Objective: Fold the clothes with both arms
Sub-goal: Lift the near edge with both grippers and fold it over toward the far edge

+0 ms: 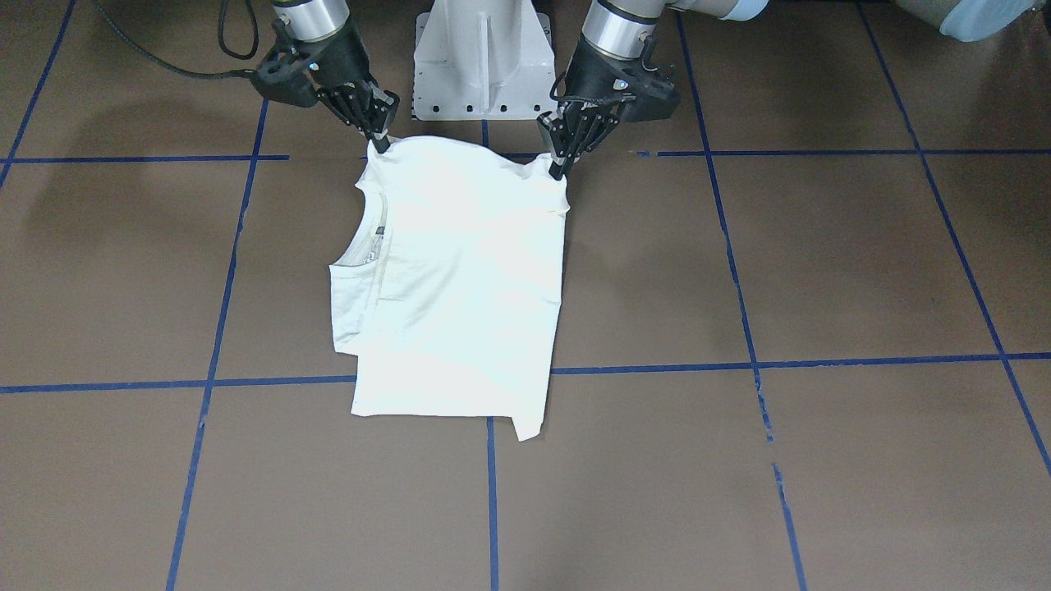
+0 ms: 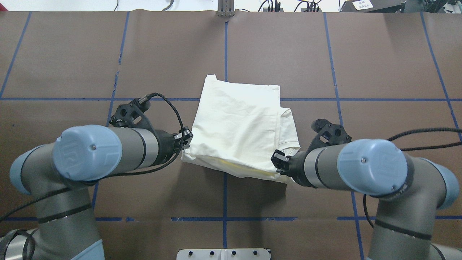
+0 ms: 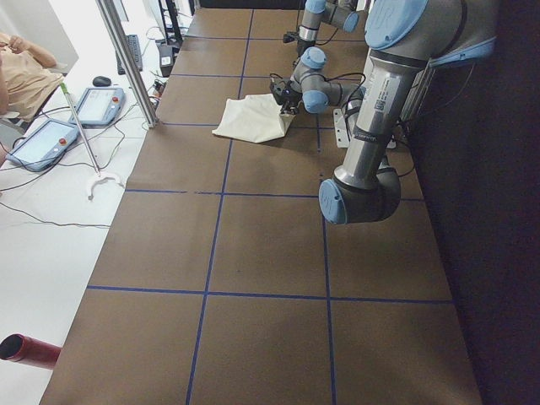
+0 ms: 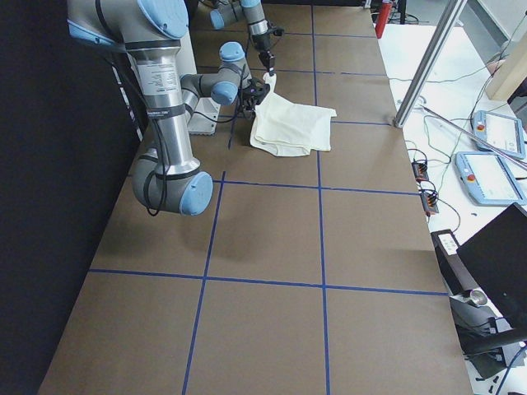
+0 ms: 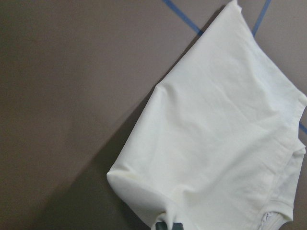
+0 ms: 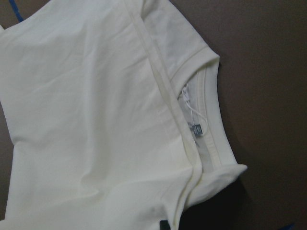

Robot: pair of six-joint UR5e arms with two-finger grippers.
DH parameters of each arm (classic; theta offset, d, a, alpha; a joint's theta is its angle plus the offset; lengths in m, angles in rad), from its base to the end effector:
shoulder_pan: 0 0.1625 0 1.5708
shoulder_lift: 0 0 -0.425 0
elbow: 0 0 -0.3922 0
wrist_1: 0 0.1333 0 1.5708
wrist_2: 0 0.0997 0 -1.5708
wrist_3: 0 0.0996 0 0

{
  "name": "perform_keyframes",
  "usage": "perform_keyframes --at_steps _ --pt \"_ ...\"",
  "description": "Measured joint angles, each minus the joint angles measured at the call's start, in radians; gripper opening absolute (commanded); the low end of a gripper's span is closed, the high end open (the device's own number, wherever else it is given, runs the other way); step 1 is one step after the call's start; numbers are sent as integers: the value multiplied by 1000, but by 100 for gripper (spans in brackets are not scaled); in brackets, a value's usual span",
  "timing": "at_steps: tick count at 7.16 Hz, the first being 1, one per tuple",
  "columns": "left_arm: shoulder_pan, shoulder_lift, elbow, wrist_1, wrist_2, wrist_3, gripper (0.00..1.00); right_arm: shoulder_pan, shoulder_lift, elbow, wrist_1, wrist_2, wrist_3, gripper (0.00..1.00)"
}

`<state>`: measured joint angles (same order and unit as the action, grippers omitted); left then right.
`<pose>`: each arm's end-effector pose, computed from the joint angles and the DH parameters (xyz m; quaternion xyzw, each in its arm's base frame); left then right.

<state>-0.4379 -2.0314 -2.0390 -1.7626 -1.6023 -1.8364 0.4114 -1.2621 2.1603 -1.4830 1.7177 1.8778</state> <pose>0.4490 -0.3540 0.1826 0.0324 0.5306 -0.2840 0.7980 -0.4206 -0.3130 0.2319 -0.0399 -0.4747 0.2763 0.8347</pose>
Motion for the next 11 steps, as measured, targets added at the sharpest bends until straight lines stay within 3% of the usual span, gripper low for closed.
perform_keyframes --at_steps 2,5,8,10,11 --pt "-76 -109 163 -28 -29 63 0 134 70 -133 4 86 -73 0" --pt "-110 -233 426 -190 -31 86 0 221 168 -336 9 107 -163 0" --pt "-140 -273 570 -304 -26 138 0 251 213 -499 79 109 -223 0" --pt "-157 -276 630 -362 -25 180 22 265 250 -593 117 110 -245 0" --pt "-161 -277 647 -380 -25 198 41 267 267 -623 121 110 -251 0"
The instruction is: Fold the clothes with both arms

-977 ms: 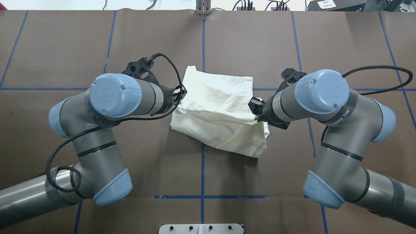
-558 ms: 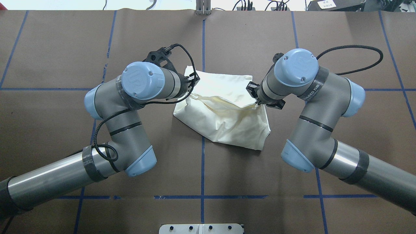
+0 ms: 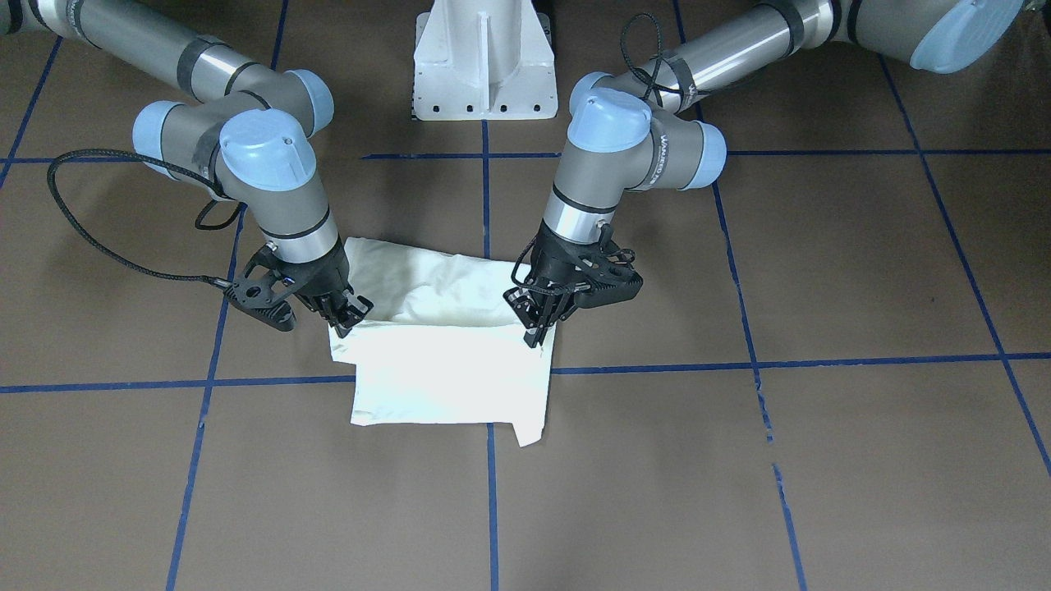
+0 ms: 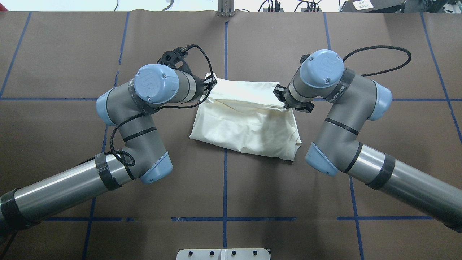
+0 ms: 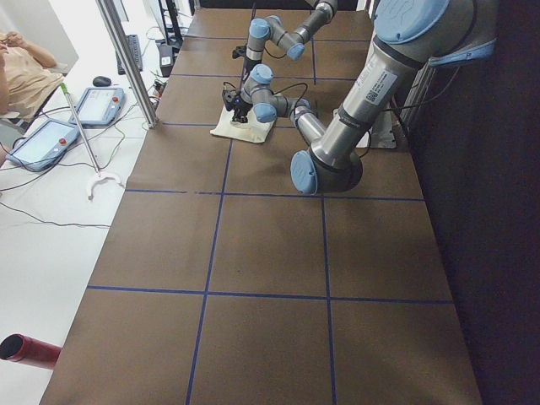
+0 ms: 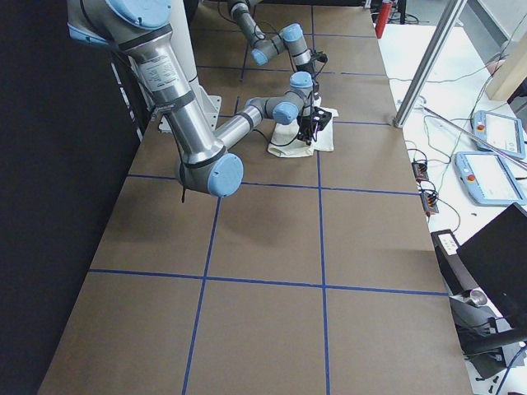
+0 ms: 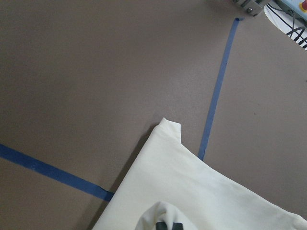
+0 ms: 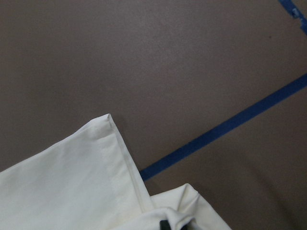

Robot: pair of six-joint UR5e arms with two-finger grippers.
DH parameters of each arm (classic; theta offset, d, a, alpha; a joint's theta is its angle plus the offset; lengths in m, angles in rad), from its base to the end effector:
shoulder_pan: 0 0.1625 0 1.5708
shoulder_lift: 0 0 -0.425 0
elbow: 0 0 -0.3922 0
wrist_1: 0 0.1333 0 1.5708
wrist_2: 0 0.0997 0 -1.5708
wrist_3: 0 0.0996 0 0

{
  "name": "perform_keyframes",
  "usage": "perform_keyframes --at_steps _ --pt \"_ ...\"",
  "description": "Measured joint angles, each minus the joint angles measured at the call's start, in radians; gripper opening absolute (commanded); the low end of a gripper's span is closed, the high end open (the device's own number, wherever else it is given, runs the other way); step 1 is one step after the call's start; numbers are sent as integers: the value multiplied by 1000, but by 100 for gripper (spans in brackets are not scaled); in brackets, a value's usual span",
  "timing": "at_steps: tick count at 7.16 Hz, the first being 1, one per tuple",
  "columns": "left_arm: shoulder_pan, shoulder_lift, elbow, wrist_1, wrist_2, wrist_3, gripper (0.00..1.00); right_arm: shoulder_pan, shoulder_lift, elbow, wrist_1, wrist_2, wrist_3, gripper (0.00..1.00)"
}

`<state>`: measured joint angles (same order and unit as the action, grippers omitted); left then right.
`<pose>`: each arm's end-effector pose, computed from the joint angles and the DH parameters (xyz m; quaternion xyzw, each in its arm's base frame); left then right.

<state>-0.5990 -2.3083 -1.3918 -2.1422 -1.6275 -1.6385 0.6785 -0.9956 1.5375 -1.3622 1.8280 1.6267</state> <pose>0.5482 -0.5288 0.2215 0.1174 0.5227 -0.2619 0.8028 -0.4817 -0.5270 0.3193 -0.0023 -0.3826 0.2874 0.8781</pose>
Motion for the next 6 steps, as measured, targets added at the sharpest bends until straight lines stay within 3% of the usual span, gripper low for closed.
perform_keyframes --at_steps 1,2,3,4,5,6 --pt "-2 0 6 -7 0 8 47 2 6 -15 1 0 -10 40" --pt "-5 0 9 -14 0 11 47 5 9 -26 1 0 -24 99" --pt "-14 0 8 -29 -3 12 47 10 13 -34 2 0 -33 100" --pt "-25 0 5 -45 -7 13 27 22 22 -36 2 8 -41 100" --pt "-29 1 0 -51 -9 13 0 52 28 -28 3 54 -57 100" --pt "-25 1 -4 -50 -10 12 0 76 30 -13 5 111 -71 100"
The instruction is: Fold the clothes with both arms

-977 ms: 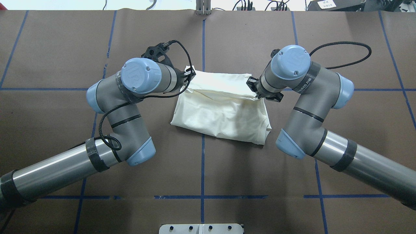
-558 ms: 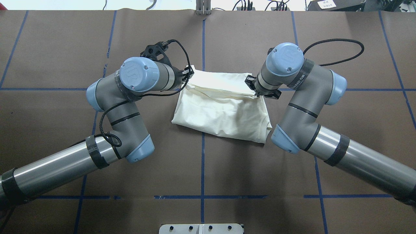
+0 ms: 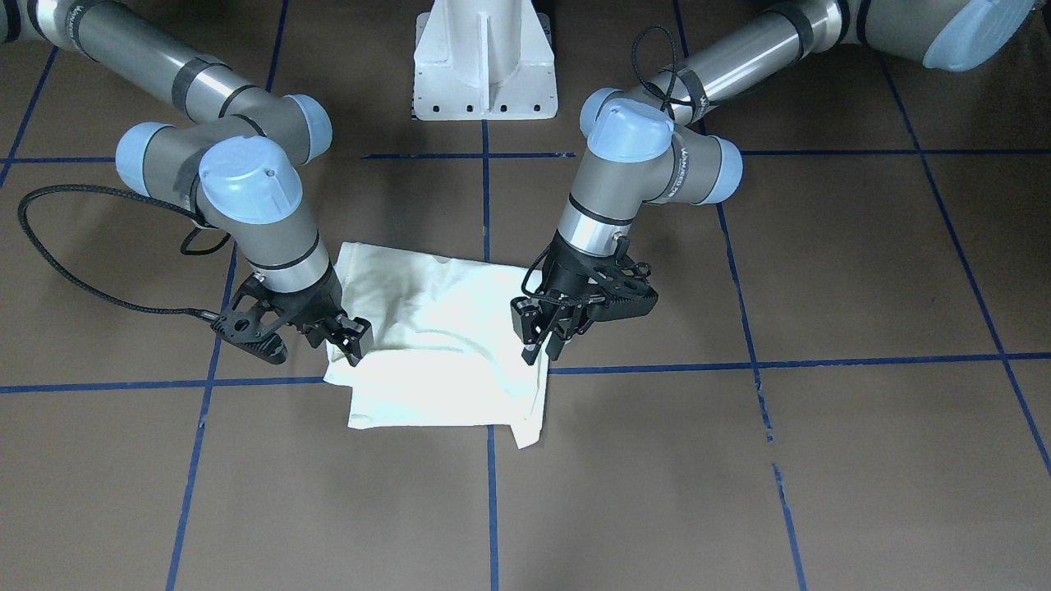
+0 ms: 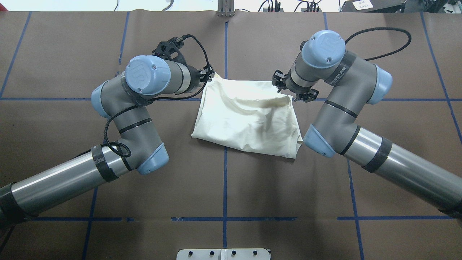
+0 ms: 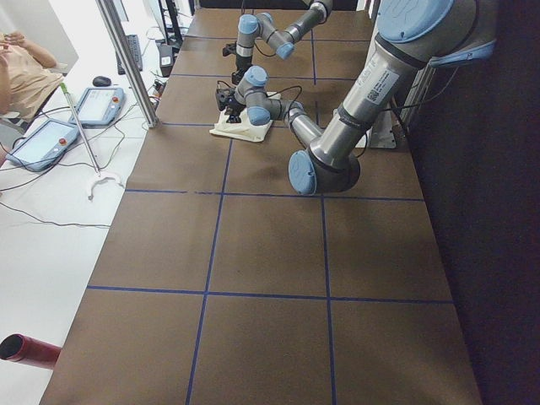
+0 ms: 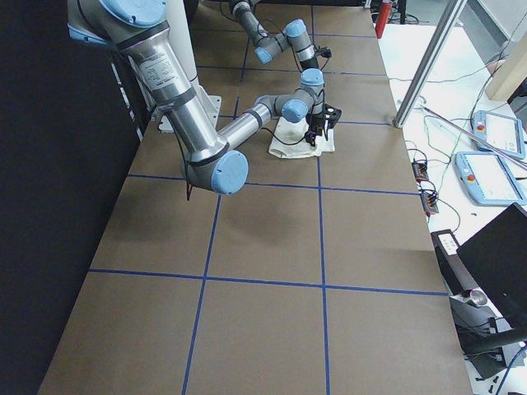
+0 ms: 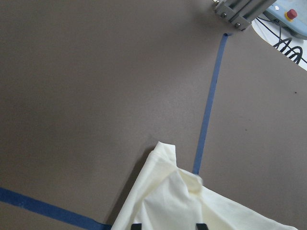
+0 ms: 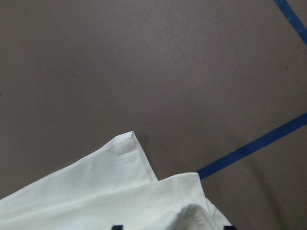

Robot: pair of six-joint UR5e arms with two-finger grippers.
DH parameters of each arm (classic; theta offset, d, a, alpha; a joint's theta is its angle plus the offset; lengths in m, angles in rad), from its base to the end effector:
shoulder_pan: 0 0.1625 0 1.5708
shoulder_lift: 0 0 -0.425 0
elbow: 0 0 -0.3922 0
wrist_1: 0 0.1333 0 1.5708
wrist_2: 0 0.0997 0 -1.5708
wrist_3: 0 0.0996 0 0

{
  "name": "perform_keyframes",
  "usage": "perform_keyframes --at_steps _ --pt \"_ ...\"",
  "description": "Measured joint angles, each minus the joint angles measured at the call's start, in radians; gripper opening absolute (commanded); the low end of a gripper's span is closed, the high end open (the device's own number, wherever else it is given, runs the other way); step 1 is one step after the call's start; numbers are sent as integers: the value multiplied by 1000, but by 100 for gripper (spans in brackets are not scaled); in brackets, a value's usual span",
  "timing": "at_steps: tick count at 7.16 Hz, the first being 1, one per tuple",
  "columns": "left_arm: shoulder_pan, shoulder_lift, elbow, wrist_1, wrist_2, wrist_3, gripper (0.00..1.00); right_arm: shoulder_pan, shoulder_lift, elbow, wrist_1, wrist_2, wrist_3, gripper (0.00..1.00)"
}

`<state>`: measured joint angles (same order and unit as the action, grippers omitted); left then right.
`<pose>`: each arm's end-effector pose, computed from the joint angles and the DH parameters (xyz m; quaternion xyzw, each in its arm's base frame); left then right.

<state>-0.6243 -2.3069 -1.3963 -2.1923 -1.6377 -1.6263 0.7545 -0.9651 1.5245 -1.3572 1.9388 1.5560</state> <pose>0.5321 -0.5394 0.2139 0.1297 0.5427 -0.2590 0.7884 -0.4510 -0.5578 0.3007 -0.0180 -0.4071 0.2649 0.8740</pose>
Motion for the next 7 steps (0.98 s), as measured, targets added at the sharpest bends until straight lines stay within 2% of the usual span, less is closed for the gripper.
perform_keyframes --at_steps 3,6,7 --pt "39 -18 47 1 -1 78 0 -9 -13 57 0 35 3 100" --pt "52 -130 215 -13 0 178 0 -20 -19 67 0 35 4 100" --pt "51 -159 282 -56 1 201 0 -23 -24 69 0 34 4 100"
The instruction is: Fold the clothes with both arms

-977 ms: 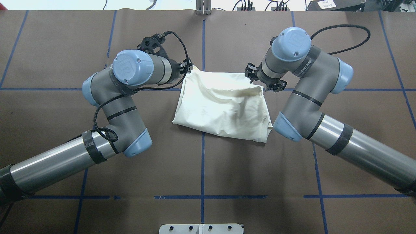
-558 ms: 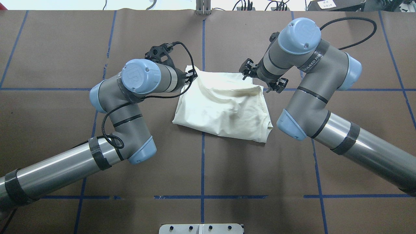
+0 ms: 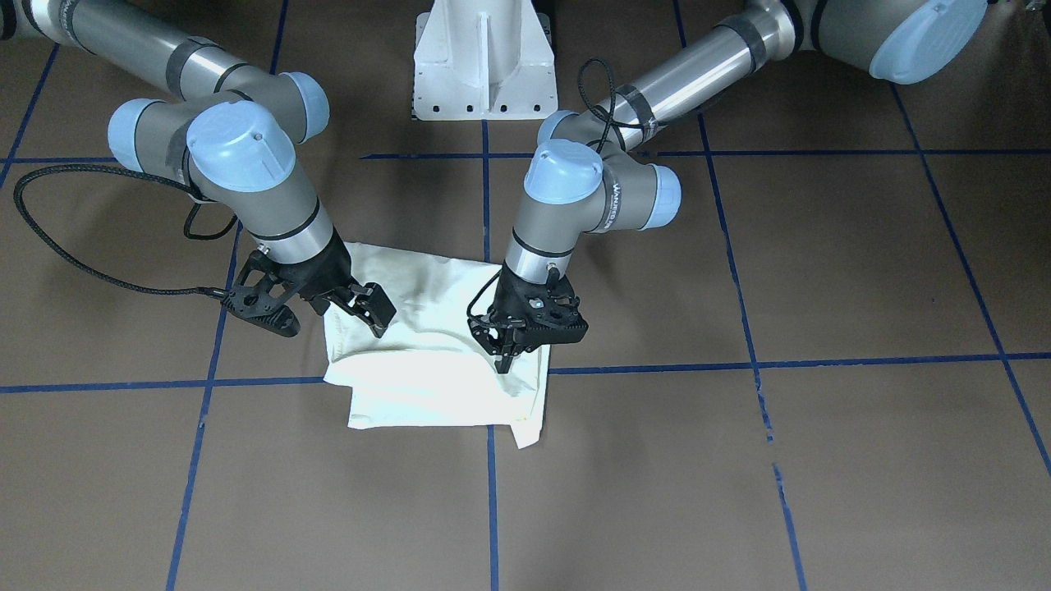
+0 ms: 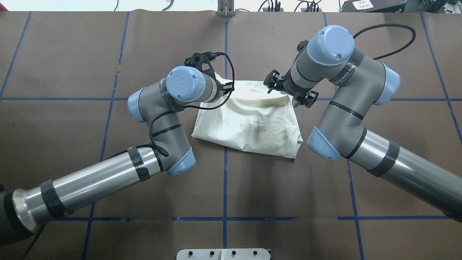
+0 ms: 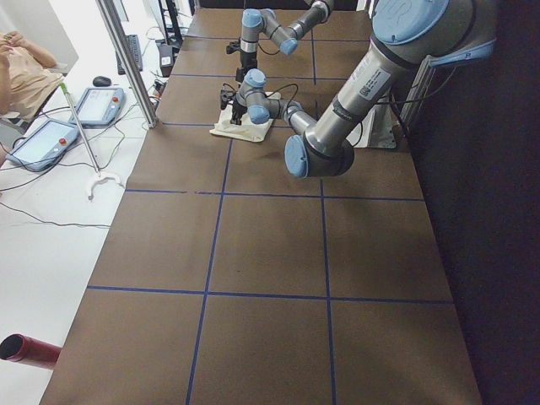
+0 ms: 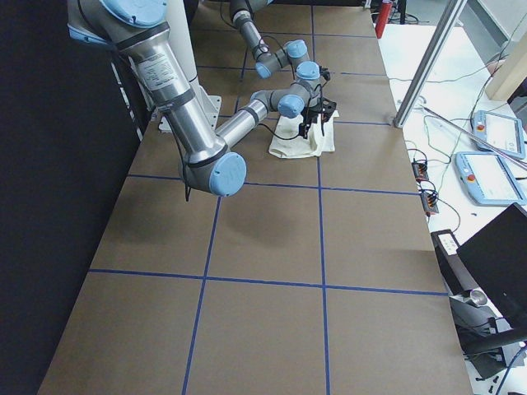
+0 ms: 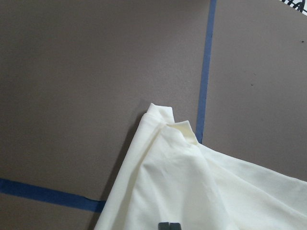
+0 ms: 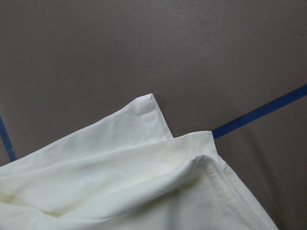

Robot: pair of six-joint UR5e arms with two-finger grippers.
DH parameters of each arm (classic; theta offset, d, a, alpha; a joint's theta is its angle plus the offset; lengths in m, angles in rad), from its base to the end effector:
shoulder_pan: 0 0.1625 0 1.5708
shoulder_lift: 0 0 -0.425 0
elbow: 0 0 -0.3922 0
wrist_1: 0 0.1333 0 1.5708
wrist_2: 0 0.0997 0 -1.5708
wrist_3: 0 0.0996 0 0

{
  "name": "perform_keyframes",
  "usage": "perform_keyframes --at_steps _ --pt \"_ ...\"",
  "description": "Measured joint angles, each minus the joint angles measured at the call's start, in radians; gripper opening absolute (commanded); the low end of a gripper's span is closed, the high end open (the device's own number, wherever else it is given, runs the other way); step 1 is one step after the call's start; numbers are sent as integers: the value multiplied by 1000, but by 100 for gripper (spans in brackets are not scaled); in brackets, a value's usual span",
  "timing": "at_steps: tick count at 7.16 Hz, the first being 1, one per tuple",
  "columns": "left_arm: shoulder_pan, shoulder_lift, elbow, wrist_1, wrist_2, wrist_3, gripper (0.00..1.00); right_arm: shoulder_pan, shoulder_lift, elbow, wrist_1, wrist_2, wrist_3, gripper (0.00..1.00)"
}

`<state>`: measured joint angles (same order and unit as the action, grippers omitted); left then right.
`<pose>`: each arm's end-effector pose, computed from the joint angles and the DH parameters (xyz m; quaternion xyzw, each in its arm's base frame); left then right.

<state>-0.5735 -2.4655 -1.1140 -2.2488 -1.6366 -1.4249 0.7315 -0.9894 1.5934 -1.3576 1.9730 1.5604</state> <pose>0.6199 -0.5513 0.2162 0.1601 0.5051 -0.1629 0.8323 -0.4514 -0.5319 0.2849 -0.0297 -0.4293 0.2430 0.8694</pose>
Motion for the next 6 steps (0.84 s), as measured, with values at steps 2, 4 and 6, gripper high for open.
perform_keyframes --at_steps 2,4,6 --pt "-50 -31 92 -110 -30 16 0 -12 -10 8 0 -7 3 100" --pt "-99 -31 60 -126 -114 10 0 -24 -19 11 1 -10 10 100" --pt "-54 93 -136 -65 -128 -36 0 -26 -21 13 2 -10 12 100"
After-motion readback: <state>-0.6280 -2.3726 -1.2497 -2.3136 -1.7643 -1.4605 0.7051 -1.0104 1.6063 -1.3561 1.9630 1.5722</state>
